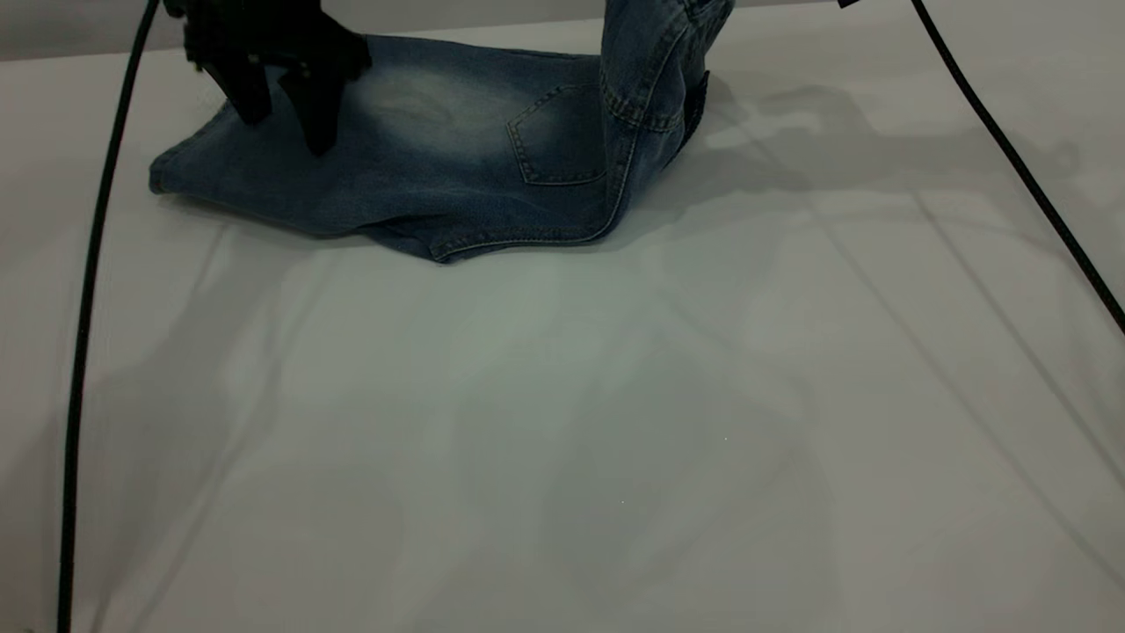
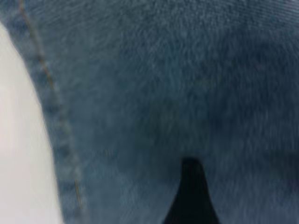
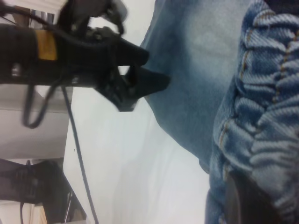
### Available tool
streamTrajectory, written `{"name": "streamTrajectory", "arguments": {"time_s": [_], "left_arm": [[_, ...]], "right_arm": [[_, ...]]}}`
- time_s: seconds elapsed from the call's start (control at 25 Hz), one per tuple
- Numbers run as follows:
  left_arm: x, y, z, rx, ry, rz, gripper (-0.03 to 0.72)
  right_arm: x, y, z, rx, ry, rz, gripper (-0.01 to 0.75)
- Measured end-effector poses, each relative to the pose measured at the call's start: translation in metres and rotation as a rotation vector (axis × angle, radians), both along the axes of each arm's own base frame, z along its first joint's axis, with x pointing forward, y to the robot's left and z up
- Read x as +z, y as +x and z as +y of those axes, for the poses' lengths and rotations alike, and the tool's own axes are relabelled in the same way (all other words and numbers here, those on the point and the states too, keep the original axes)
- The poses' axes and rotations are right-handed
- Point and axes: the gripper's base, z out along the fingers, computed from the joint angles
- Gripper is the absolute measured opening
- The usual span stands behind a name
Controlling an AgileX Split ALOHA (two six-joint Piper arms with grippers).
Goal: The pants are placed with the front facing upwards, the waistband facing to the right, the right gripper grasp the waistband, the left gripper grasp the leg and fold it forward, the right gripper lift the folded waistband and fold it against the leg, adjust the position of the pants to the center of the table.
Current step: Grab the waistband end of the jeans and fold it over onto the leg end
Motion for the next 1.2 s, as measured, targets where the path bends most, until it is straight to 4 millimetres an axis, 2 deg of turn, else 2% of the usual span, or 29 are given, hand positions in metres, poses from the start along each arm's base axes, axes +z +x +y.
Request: {"name": "streamTrajectory", "arguments": {"time_s": [0.24, 0.48, 0.96, 1.2], "left_arm": [[-0.023, 0.004, -0.002, -0.025, -0.012, -0.010, 0.493], [-0.025, 0.004, -0.002, -0.025, -0.012, -0.010, 0.493], [-0.025, 0.004, -0.003, -0.025, -0.013, -0.014, 0.493], [-0.025, 0.004, -0.003, -0.024, -0.013, -0.014, 0.493]], "right_arm": [[0.000, 0.000, 0.000, -0.001, -0.001, -0.001, 0.062], [0.004, 0.000, 0.006, 0.009, 0.022, 0.004, 0.062], [0.051, 0.001, 0.071, 0.117, 0.055, -0.046, 0.062], [0.057, 0.004, 0.084, 0.073, 0.044, -0.072, 0.062]]}}
